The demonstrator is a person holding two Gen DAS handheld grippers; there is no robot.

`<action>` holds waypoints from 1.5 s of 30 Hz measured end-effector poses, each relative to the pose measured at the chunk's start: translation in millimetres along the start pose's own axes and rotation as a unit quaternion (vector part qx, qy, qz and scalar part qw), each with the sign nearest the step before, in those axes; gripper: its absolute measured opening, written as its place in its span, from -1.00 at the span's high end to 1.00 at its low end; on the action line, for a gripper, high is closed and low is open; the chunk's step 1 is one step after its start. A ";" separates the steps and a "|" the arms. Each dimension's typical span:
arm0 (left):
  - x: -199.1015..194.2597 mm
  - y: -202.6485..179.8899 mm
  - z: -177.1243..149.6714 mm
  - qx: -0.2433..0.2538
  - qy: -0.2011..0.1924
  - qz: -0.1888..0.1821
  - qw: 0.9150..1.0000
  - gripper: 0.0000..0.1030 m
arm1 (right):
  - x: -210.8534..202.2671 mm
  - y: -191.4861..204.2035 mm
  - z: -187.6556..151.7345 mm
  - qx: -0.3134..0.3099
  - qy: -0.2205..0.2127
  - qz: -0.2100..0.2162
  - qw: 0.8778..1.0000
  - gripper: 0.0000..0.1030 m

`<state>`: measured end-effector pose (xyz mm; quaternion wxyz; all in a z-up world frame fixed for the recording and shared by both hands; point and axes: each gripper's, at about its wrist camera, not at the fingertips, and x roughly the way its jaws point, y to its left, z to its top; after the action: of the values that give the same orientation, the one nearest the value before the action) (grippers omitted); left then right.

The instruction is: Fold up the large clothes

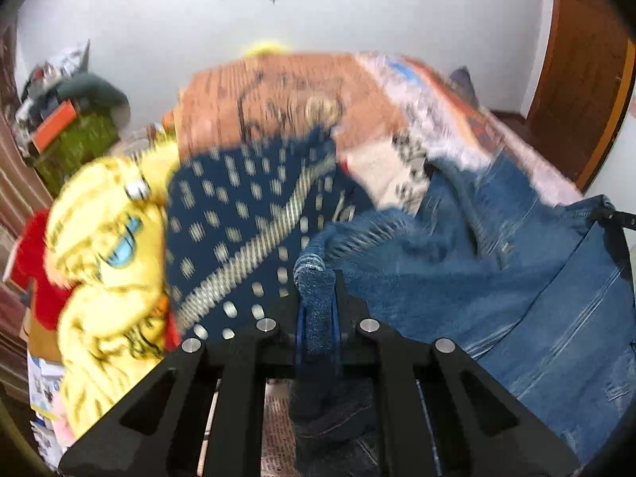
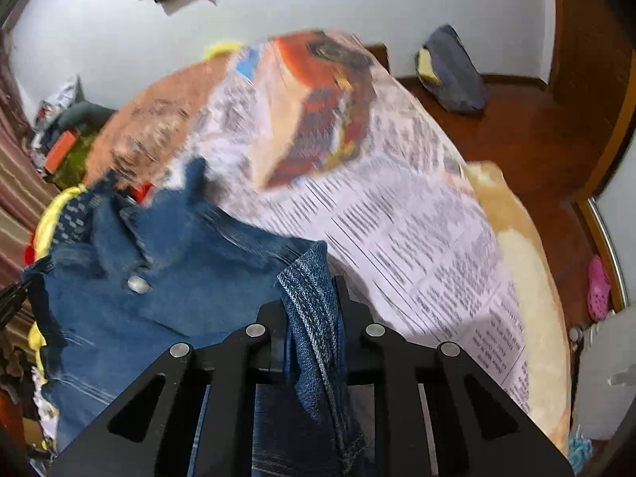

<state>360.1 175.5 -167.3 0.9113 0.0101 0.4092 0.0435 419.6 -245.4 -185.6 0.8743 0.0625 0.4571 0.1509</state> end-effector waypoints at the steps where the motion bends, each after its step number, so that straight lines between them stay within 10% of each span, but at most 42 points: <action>1: -9.0 -0.6 5.6 0.000 -0.010 0.001 1.000 0.81 | -5.9 4.1 3.9 -0.007 -0.006 0.001 1.000 0.73; 13: -41.8 1.9 74.3 0.011 -0.084 0.052 0.995 0.81 | -41.6 51.1 76.1 -0.059 -0.088 0.021 0.994 0.75; 25: 111.4 63.2 58.6 -0.034 0.064 0.097 0.993 0.69 | 82.2 23.2 86.5 -0.025 -0.003 -0.042 0.999 0.71; 33: 116.0 54.5 47.1 -0.016 0.067 0.107 0.992 0.47 | 102.8 21.8 71.4 -0.070 0.047 -0.104 0.991 0.01; 45: 13.3 33.6 37.7 -0.004 0.025 0.077 0.997 -0.26 | -15.7 62.9 44.8 -0.138 -0.025 -0.089 0.986 -0.49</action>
<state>394.6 210.8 -150.3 0.8948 0.0368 0.4297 0.1150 434.9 -189.6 -132.1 0.8957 -0.0963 0.4133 0.1327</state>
